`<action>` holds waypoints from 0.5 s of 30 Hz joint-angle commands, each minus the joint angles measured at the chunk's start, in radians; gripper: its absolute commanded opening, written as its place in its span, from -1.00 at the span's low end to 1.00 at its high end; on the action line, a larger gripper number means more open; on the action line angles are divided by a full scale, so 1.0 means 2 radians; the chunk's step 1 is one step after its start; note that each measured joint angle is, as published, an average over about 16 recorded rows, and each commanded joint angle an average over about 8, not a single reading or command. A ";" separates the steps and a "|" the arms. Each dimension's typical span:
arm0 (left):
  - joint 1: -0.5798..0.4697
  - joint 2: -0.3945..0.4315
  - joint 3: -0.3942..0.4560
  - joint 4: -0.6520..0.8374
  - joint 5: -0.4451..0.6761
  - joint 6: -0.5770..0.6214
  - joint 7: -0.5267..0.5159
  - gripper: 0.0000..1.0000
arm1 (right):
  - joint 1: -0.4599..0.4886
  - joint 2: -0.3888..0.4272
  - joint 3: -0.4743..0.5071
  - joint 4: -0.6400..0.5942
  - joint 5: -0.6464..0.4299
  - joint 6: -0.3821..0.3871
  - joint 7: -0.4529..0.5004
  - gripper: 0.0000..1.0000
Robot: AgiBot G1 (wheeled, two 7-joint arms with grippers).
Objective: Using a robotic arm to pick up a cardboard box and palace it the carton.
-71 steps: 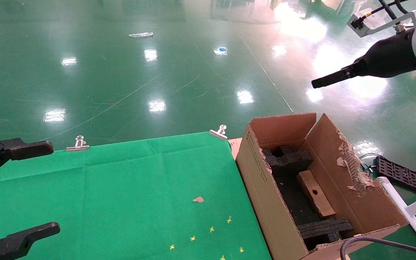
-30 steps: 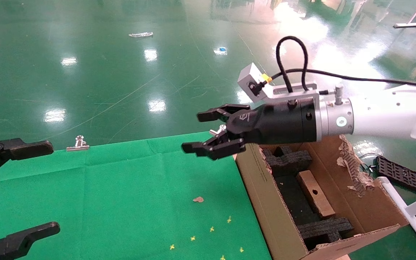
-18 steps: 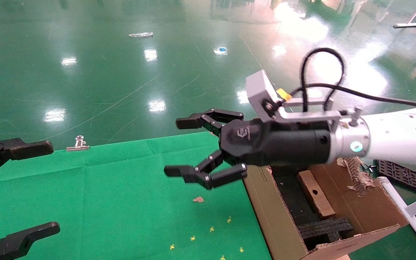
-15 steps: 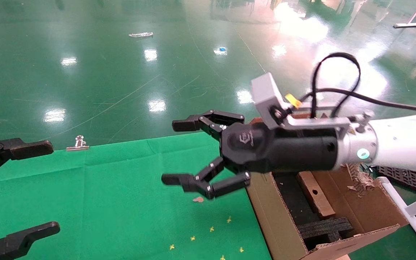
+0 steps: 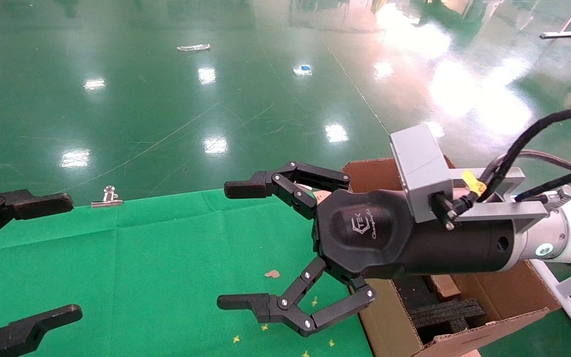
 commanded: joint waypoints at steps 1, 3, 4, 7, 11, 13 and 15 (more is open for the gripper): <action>0.000 0.000 0.000 0.000 0.000 0.000 0.000 1.00 | -0.004 0.001 0.005 0.004 0.002 -0.001 -0.001 1.00; 0.000 0.000 0.000 0.000 0.000 0.000 0.000 1.00 | -0.002 0.000 0.002 0.001 0.001 0.000 0.000 1.00; 0.000 0.000 0.000 0.000 0.000 0.000 0.000 1.00 | 0.000 0.000 0.001 0.000 0.001 0.000 0.000 1.00; 0.000 0.000 0.000 0.000 0.000 0.000 0.000 1.00 | 0.003 0.000 -0.003 -0.003 -0.001 0.000 0.001 1.00; 0.000 0.000 0.000 0.000 0.000 0.000 0.000 1.00 | 0.006 -0.001 -0.007 -0.006 -0.003 0.001 0.002 1.00; 0.000 0.000 0.000 0.000 0.000 0.000 0.000 1.00 | 0.007 -0.001 -0.008 -0.007 -0.003 0.001 0.002 1.00; 0.000 0.000 0.000 0.000 0.000 0.000 0.000 1.00 | 0.009 -0.001 -0.009 -0.008 -0.004 0.002 0.002 1.00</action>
